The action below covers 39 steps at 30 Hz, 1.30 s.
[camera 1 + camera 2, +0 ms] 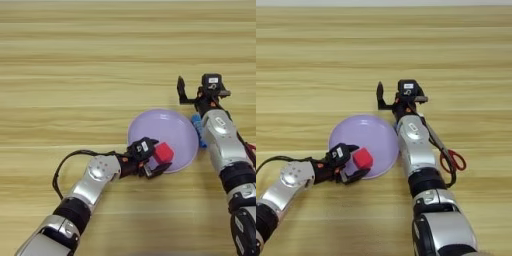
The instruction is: Move the objects on the table
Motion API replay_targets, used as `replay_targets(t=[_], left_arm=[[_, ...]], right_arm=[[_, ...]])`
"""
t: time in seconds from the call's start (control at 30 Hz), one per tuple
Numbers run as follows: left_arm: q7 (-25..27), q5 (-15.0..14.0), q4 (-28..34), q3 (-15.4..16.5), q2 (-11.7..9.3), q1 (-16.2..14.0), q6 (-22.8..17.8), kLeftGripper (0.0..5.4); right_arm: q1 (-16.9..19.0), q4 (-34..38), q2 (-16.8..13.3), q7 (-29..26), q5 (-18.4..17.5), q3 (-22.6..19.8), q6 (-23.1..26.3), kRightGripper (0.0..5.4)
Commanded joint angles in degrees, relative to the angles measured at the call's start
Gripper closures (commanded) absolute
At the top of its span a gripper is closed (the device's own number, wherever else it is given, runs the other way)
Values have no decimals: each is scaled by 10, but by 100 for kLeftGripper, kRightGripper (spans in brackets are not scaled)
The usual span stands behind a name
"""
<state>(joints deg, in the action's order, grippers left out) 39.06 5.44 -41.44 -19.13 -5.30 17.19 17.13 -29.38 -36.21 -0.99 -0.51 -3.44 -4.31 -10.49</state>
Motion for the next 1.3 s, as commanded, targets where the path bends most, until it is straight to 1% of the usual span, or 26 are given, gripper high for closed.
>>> replay_targets(t=[0.03, 0.17, 0.23, 0.37, 0.43, 0.7, 1.07, 1.2, 1.3], left_arm=[[-1, 6, -6, -1, -1, 7, 4, 103], [-1, 4, -10, 3, -3, 12, -2, 64], [-3, 7, -18, 5, -9, 17, -8, 47], [-13, 15, -38, 11, -19, 30, -35, 9], [-22, 18, -49, 17, -24, 38, -51, 2], [-26, 19, -47, 22, -35, 41, -63, 2], [-25, 18, -37, 24, -41, 36, -61, 2], [-26, 17, -32, 28, -50, 31, -63, 2], [-24, 12, -31, 35, -61, 28, -63, 2]], right_arm=[[-12, -2, 1, 0, 3, 2, 11, 0], [-12, -3, 2, 0, 4, 3, 11, 0], [-12, -2, 2, 1, 4, 3, 11, 0], [-11, 1, 3, 2, 4, 4, 12, 0], [-10, 2, 4, 2, 4, 4, 12, 0], [-9, 7, 4, 2, 4, 5, 13, 0], [-6, 15, 4, 2, 3, 6, 17, 0], [-6, 15, 5, 3, 4, 6, 19, 0], [-8, 12, 6, 4, 5, 7, 18, 0]])
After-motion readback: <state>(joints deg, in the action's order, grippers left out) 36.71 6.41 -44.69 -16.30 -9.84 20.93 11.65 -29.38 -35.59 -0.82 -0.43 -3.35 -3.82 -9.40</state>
